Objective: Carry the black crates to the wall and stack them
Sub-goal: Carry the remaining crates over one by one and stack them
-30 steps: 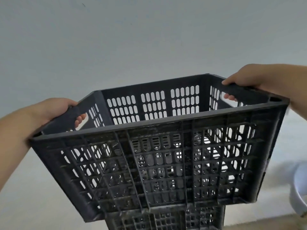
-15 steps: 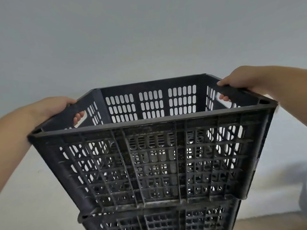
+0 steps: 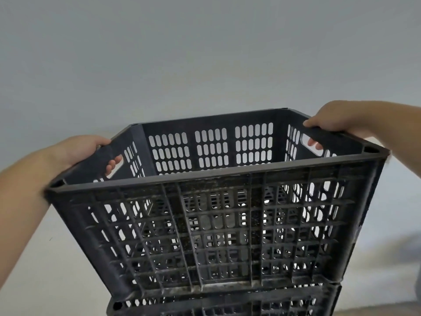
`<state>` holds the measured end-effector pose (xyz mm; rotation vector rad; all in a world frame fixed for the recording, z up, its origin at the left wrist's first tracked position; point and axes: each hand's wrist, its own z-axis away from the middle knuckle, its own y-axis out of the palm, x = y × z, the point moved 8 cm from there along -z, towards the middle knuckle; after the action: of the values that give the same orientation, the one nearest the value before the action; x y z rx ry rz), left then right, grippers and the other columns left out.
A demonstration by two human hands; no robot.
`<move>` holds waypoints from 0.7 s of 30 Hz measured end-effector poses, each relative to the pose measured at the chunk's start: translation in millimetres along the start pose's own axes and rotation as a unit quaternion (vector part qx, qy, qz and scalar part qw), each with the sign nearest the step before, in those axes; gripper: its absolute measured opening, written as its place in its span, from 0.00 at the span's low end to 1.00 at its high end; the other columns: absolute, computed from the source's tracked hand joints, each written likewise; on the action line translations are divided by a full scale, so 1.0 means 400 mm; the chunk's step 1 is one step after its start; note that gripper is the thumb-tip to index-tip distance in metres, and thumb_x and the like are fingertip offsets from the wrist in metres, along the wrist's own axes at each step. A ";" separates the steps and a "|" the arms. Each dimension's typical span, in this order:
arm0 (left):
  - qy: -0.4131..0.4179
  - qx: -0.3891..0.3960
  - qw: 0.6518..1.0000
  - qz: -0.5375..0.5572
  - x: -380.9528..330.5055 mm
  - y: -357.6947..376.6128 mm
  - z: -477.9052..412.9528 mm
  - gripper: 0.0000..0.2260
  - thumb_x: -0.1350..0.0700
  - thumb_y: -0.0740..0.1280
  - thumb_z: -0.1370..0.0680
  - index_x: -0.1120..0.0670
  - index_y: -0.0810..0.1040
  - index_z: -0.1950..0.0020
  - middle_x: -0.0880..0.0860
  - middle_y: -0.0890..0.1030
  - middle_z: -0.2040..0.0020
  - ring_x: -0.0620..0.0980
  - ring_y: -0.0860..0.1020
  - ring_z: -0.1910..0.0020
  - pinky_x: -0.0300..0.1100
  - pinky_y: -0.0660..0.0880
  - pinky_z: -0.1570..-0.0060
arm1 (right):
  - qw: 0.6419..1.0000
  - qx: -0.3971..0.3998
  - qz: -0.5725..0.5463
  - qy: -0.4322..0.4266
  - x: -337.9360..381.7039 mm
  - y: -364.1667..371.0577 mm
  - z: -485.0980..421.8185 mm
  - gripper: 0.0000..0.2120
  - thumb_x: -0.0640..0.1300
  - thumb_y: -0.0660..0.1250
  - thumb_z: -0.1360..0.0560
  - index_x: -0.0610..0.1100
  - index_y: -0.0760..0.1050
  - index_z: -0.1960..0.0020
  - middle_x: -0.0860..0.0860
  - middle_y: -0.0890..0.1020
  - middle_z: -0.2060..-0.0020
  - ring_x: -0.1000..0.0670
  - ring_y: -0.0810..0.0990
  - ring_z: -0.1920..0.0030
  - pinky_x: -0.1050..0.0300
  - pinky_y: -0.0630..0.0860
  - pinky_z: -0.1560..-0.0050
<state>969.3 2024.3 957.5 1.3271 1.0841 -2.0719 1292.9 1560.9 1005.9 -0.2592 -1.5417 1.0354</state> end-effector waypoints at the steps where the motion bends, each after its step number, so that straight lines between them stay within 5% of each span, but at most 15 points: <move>1: 0.005 -0.003 1.000 -0.001 -0.005 0.010 0.021 0.21 0.48 0.60 0.17 0.65 0.77 0.38 0.60 0.81 0.50 0.52 0.79 0.69 0.43 0.79 0.71 | 1.000 0.003 0.014 -0.001 0.006 0.000 0.009 0.18 0.47 0.60 0.15 0.32 0.78 0.47 0.41 0.87 0.63 0.46 0.84 0.73 0.54 0.80 0.73; 4: 0.002 0.009 1.000 0.011 -0.011 0.019 0.062 0.20 0.51 0.57 0.14 0.67 0.78 0.43 0.59 0.82 0.56 0.49 0.78 0.73 0.40 0.79 0.75 | 0.998 0.009 0.054 -0.003 0.019 0.001 0.043 0.17 0.44 0.59 0.15 0.29 0.78 0.47 0.40 0.87 0.64 0.43 0.84 0.72 0.53 0.80 0.72; 7: -0.001 0.044 0.998 0.046 -0.008 0.028 0.081 0.19 0.50 0.59 0.16 0.66 0.78 0.43 0.59 0.81 0.58 0.51 0.78 0.66 0.42 0.79 0.69 | 0.998 0.008 0.062 0.000 0.017 0.000 0.079 0.14 0.40 0.61 0.16 0.28 0.78 0.48 0.38 0.86 0.64 0.42 0.84 0.72 0.53 0.81 0.73; 12: 0.025 0.088 0.987 0.135 0.027 0.032 0.158 0.17 0.49 0.66 0.20 0.60 0.80 0.38 0.57 0.83 0.46 0.53 0.81 0.56 0.49 0.80 0.53 | 0.997 -0.013 0.070 0.001 -0.010 -0.005 0.135 0.13 0.46 0.67 0.19 0.35 0.80 0.47 0.37 0.86 0.56 0.36 0.86 0.58 0.39 0.82 0.50; 15: 0.034 0.101 0.976 0.189 0.063 0.027 0.203 0.16 0.49 0.68 0.23 0.58 0.81 0.40 0.56 0.82 0.44 0.54 0.81 0.53 0.54 0.76 0.42 | 0.997 -0.023 0.076 -0.020 -0.011 -0.002 0.158 0.15 0.49 0.69 0.21 0.36 0.80 0.46 0.38 0.85 0.50 0.35 0.84 0.48 0.39 0.79 0.43; 18: 0.028 0.092 0.962 0.255 0.091 0.031 0.263 0.15 0.49 0.71 0.26 0.55 0.83 0.43 0.56 0.84 0.40 0.54 0.83 0.42 0.55 0.75 0.36 | 0.994 -0.034 0.096 -0.035 -0.009 -0.008 0.181 0.17 0.51 0.69 0.22 0.36 0.79 0.47 0.39 0.82 0.47 0.37 0.81 0.47 0.43 0.77 0.44; 21: 0.041 0.066 0.955 0.287 0.110 0.044 0.316 0.09 0.48 0.66 0.22 0.52 0.81 0.49 0.57 0.86 0.47 0.55 0.86 0.52 0.53 0.76 0.43 | 0.996 -0.046 0.006 -0.071 -0.016 -0.014 0.195 0.16 0.49 0.69 0.21 0.35 0.79 0.45 0.37 0.82 0.47 0.40 0.80 0.51 0.47 0.73 0.51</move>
<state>893.5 1913.9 940.3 1.5767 0.5018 -1.6801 1227.8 1517.6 1013.1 -0.2647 -1.7202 1.0111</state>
